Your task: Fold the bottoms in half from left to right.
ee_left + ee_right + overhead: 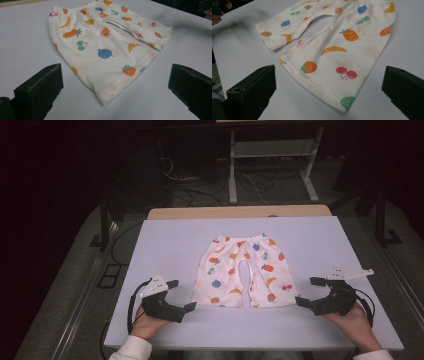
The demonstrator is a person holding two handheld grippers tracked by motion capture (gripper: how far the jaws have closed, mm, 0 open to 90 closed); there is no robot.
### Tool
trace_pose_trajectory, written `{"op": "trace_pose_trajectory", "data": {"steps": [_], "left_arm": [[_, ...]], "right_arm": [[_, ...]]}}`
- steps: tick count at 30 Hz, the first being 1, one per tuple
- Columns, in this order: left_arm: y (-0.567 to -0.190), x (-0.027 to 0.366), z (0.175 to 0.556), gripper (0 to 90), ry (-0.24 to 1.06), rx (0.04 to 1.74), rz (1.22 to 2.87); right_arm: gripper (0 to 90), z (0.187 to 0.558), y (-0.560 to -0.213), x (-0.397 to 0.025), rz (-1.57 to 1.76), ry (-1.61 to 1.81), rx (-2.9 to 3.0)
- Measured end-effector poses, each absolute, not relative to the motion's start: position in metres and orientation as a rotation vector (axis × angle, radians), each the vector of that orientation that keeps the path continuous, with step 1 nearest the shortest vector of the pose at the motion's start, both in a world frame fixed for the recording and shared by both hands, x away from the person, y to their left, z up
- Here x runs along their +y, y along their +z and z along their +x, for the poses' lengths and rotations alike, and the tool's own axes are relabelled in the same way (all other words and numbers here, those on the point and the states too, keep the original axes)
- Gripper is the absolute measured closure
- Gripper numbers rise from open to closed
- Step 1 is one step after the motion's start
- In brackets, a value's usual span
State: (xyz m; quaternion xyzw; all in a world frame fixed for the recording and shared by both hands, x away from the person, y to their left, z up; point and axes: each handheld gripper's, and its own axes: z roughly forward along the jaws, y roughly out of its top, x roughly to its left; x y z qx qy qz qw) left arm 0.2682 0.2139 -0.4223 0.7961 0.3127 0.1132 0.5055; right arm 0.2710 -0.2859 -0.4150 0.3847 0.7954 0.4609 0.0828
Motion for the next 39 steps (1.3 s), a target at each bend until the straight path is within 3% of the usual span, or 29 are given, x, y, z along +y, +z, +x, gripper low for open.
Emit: {"op": "trace_pose_trajectory", "data": {"steps": [39], "left_arm": [[-0.424,0.212,0.268,0.0,0.266,0.755,1.931]], "right_arm": [[0.0,0.299,-0.366,-0.253,1.020,1.383,2.428]]}}
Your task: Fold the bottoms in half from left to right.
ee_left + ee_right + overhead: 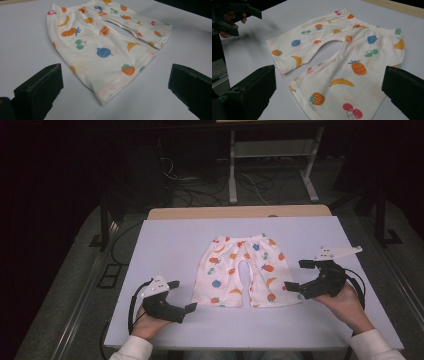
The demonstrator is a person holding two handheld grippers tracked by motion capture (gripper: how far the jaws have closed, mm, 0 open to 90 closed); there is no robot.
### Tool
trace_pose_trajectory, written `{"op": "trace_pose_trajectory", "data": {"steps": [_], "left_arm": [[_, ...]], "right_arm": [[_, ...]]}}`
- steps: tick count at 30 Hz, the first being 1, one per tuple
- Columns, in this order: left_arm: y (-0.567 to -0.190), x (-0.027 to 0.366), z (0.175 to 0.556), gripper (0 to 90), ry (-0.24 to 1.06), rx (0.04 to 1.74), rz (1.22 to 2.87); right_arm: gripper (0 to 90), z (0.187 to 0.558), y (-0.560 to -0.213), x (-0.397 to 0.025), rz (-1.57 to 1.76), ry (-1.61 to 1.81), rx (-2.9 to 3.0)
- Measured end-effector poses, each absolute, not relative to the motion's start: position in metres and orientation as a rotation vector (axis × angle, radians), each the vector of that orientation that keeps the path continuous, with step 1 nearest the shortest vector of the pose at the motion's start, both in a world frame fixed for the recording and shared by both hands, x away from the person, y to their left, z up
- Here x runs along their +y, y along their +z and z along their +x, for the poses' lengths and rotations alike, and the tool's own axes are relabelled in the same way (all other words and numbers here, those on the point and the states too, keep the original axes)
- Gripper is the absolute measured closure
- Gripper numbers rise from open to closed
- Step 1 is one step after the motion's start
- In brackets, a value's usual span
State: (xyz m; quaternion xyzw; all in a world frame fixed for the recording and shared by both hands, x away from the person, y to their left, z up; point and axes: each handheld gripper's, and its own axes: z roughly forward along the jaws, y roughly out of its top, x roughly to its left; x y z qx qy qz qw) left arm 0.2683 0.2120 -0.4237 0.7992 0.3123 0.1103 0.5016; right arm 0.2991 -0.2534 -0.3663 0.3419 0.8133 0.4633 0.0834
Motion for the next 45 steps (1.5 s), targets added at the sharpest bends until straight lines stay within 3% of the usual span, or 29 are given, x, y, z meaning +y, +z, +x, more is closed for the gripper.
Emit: {"op": "trace_pose_trajectory", "data": {"steps": [45], "left_arm": [[-0.424,0.211,0.269,0.0,0.263,0.748,1.935]], "right_arm": [[0.0,0.346,-0.361,-0.196,0.932,1.319,2.537]]}}
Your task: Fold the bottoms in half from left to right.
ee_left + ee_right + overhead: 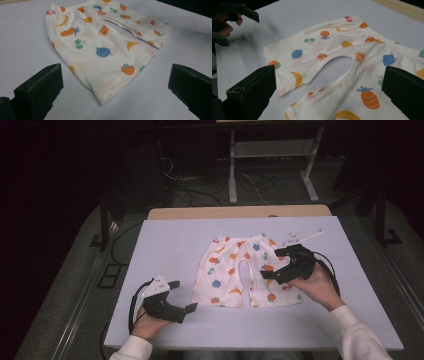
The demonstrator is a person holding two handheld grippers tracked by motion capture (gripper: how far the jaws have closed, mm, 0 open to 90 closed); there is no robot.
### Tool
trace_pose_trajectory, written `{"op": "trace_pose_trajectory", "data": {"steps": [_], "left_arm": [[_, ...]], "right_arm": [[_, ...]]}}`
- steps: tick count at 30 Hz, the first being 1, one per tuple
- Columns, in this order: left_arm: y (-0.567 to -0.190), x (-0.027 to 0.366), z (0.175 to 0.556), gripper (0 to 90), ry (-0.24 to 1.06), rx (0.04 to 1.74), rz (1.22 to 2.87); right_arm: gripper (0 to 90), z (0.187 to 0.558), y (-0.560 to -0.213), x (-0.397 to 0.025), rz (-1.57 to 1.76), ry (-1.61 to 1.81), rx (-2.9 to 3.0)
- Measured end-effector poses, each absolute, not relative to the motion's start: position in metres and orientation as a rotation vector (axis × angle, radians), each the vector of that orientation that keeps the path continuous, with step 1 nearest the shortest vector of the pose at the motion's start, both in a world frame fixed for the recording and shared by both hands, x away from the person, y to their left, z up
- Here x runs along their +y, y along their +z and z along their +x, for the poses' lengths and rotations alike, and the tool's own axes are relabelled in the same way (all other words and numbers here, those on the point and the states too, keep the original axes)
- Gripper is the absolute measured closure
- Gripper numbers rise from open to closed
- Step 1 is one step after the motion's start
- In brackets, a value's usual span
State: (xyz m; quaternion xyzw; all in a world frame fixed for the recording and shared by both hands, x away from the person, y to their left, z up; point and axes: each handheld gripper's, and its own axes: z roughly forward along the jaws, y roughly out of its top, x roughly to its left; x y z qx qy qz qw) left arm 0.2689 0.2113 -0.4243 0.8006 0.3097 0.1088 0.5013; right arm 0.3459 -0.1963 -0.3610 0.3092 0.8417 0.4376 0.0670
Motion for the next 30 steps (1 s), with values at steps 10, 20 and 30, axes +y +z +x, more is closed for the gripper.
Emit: {"op": "trace_pose_trajectory", "data": {"steps": [10,20,30], "left_arm": [[-0.424,0.211,0.269,0.0,0.263,0.747,1.935],[-0.424,0.211,0.269,0.0,0.260,0.748,1.933],[-0.424,0.211,0.269,0.0,0.258,0.748,1.931]], "right_arm": [[0.0,0.355,-0.359,-0.187,0.921,1.321,2.544],[0.0,0.369,-0.360,-0.175,0.935,1.320,2.549],[0.0,0.384,-0.357,-0.166,0.933,1.312,2.559]]}}
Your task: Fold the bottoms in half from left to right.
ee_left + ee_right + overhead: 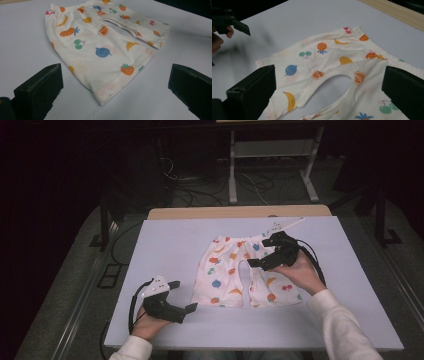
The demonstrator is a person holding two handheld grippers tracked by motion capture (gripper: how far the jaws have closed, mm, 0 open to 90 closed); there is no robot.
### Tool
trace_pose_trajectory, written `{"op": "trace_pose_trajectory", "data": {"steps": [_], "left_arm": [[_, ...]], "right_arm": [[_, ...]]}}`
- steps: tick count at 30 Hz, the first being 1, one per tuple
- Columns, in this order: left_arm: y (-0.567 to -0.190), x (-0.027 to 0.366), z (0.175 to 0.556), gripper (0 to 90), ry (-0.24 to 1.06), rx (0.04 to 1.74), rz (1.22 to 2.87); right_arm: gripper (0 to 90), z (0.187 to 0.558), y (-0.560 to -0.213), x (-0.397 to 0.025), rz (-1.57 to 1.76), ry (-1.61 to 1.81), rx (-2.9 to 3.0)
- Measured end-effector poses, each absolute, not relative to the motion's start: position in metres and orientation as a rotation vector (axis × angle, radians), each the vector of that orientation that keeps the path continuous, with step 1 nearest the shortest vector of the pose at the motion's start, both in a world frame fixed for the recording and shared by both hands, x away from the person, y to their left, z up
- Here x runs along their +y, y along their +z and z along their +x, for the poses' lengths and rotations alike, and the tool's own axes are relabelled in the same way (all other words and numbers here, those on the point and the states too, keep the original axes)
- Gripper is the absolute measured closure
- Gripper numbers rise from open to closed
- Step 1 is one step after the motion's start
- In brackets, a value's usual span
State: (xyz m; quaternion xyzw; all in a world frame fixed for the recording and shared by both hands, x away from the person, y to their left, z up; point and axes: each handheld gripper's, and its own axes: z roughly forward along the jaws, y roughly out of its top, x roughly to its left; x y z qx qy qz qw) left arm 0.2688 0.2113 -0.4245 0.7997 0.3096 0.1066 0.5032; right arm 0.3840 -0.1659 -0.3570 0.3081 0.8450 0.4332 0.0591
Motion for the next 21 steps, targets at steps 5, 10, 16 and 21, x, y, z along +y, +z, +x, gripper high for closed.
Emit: {"op": "trace_pose_trajectory", "data": {"steps": [5,10,16,21], "left_arm": [[-0.425,0.211,0.269,0.0,0.257,0.748,1.932],[-0.424,0.212,0.269,0.0,0.260,0.752,1.930],[-0.424,0.213,0.268,0.0,0.262,0.753,1.928],[-0.424,0.213,0.268,0.0,0.262,0.755,1.927]], "right_arm": [[0.0,0.391,-0.354,-0.162,0.931,1.315,2.562],[0.0,0.397,-0.353,-0.157,0.931,1.312,2.566],[0.0,0.405,-0.351,-0.153,0.935,1.306,2.570],[0.0,0.411,-0.349,-0.149,0.937,1.301,2.576]]}}
